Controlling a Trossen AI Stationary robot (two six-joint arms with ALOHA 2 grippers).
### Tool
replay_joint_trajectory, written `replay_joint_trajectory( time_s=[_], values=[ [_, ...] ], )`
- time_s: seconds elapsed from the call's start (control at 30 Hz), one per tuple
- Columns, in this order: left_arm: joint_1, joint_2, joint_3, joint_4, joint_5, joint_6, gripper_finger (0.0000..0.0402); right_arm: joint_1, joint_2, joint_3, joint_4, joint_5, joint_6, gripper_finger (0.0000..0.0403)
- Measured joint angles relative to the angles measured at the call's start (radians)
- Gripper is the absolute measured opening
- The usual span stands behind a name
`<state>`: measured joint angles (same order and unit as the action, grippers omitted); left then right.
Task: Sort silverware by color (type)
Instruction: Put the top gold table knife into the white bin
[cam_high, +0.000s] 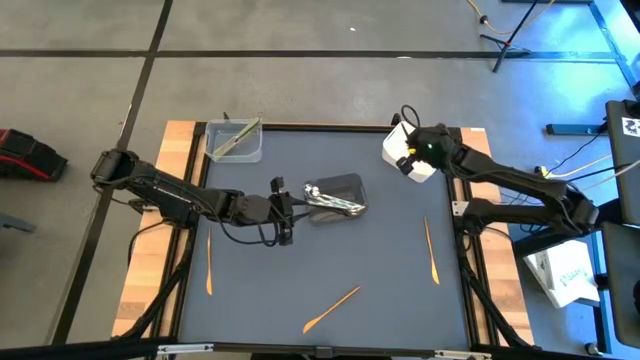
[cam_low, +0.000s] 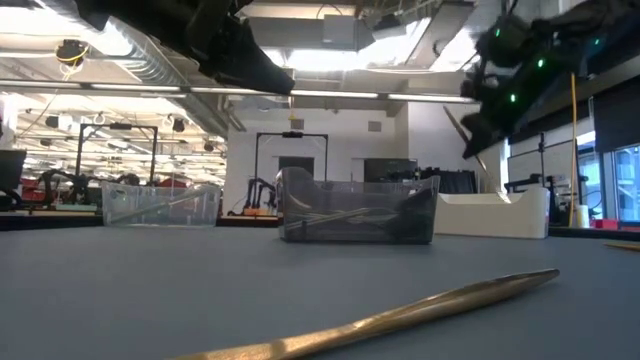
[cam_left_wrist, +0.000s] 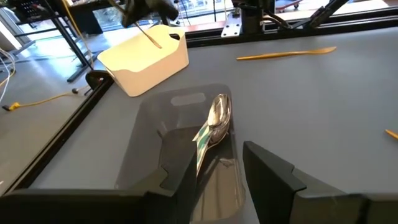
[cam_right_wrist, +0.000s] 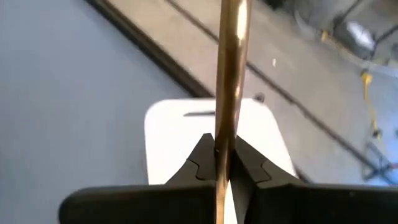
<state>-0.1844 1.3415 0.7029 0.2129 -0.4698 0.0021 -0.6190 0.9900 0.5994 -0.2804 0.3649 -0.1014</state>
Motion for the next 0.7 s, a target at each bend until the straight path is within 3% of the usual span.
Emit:
replay_joint_trajectory(
  time_s=[0.17,0.43,0.7],
  values=[
    [0.000,0.000,0.000,0.001,0.000,0.000,0.0125,-0.084,0.061,-0.024,-0.013,-0.044,0.075,0.0007],
    [0.000,0.000,0.000,0.004,0.000,0.000,0.0125,-0.136,0.158,-0.026,-0.019,-0.028,0.140,0.0043],
    [0.000,0.000,0.000,0.004,0.025,-0.001,0.0125,-0.135,0.178,0.002,-0.045,0.065,0.149,0.0126]
  ],
)
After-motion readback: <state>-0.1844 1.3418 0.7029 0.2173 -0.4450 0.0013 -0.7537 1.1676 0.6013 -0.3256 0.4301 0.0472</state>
